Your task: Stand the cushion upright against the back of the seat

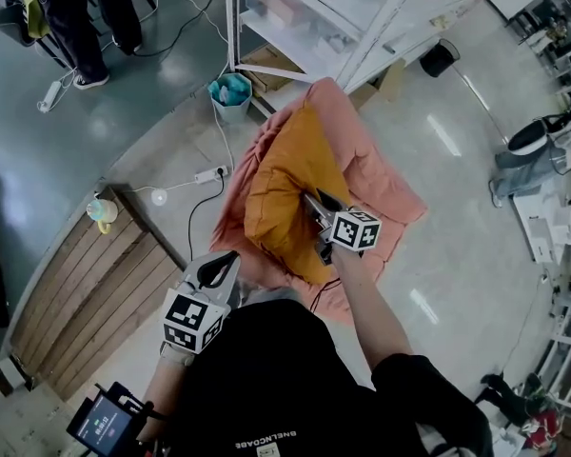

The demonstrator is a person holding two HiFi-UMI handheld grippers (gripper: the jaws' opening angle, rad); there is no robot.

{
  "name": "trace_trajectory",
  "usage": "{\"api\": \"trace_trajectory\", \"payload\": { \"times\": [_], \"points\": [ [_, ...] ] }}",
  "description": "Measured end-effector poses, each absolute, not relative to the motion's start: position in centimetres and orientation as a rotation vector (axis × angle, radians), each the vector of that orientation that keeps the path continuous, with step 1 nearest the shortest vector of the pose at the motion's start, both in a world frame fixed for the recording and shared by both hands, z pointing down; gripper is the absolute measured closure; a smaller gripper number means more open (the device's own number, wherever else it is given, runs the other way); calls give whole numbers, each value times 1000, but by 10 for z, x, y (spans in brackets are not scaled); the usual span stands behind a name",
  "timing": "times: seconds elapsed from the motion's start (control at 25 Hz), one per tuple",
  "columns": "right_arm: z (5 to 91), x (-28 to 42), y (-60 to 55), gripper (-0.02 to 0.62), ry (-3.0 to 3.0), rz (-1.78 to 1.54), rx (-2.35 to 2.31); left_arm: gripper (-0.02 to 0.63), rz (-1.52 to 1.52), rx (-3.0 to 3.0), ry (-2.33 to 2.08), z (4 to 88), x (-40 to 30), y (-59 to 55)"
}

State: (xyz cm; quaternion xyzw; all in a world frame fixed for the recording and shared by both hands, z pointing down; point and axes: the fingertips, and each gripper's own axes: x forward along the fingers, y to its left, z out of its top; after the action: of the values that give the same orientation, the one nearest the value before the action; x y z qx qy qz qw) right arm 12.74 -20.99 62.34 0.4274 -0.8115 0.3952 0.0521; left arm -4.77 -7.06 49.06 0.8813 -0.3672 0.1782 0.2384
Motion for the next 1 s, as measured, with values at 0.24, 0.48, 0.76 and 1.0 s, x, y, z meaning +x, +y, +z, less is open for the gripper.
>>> {"api": "trace_trajectory", "payload": {
  "times": [0.24,0.48,0.76,1.0],
  "points": [
    [595,153,-202,581,-2581,1140,1407,575,487,2420,-992,490,-43,-69],
    [560,191,-185,584,-2672,1035,1506,575,495,2443,-958,490,-37,-64],
    [506,247,-164,584,-2745,882,1634,575,513,2481,-885,488,-22,-52],
    [490,283,-156,585,-2723,711,1679,575,523,2498,-832,487,-11,-44]
  ]
}}
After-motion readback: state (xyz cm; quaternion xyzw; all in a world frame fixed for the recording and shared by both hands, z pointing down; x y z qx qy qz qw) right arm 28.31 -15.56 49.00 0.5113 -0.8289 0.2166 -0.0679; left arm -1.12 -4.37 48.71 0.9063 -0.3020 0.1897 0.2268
